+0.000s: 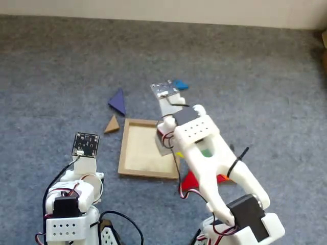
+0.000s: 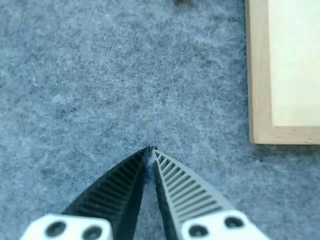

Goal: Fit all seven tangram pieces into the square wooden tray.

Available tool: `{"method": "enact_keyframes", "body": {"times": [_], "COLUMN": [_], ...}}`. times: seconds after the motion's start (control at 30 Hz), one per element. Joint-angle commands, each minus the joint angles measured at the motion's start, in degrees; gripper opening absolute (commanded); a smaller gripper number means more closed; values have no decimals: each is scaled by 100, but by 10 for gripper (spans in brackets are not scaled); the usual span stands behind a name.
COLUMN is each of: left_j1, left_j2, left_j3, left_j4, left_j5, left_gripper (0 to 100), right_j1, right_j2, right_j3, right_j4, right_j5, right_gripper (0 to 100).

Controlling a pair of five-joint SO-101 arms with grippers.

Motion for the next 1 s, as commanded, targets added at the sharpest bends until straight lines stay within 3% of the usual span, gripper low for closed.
{"method": "enact_keyframes", "body": {"times": [0.0,0.27,0.67,0.97], "left_j1": [-48,-48,-48,-48], "left_j2": [-215,-215,-215,-215], "left_j3": [119,119,119,119], "left_j4": [44,44,44,44], "left_j5": [44,44,44,44], "left_gripper": [6,6,6,6], "right_j1": [-356,-585,-585,-585], "right_j2": [-277,-268,-268,-268], "right_j3": [-101,110,927,1305], "right_j4": [-22,-1367,-2413,-2501], "right_j5": [-492,-1864,-1952,-1952], "right_gripper": [184,186,186,186]}}
